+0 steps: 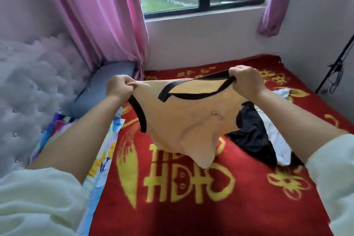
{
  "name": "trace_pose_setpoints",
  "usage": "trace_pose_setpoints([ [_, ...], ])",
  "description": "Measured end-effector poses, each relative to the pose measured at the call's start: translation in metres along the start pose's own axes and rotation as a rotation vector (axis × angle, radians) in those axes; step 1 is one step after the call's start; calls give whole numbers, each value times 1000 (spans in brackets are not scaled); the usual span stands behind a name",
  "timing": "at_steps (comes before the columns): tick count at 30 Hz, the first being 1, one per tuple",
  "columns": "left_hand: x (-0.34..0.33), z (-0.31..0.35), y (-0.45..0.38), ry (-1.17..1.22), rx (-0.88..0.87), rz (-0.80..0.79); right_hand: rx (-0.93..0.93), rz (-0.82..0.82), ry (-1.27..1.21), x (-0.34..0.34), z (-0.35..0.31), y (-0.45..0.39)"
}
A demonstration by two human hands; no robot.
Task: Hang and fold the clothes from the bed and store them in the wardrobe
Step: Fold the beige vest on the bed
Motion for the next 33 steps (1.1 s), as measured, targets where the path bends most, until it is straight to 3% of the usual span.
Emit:
trace_pose_setpoints([
  [2, 21, -3, 29, -82, -134, 3, 107, 54, 3, 30, -16, 27],
  [6, 63, -23, 90, -77, -208, -91, 68, 51, 61, 76, -46, 69],
  [8, 86, -32, 120, 207, -63, -111, 109, 80, -7, 101, -69, 85],
  [11, 119, -48, 158, 723, 291, -126, 187, 208, -251, 142, -110, 104],
  [15, 145, -54, 170, 903, 495, 10, 153, 251, -198, 159, -129, 99],
  [20, 146, -66, 162, 532, 365, 177, 376, 129, 76, 117, -141, 103],
  [25, 83, -122, 140, 201, 383, 44, 346, -168, 106, 9, -115, 104],
  [30, -12, -189, 105, -116, 452, -102, 448, -321, 154, -121, -95, 99],
  [33, -54, -221, 86, -321, 413, -132, 447, -325, 161, -182, -85, 88],
])
Point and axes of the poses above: each hand's wrist, its own y-axis away from the middle knuckle, its own x-axis out of the back of the hand, z = x × y, the point moved 5 cm from there along -y, towards the middle knuckle, and after that the axes turned 12 degrees about z, right-handed, at the moved point
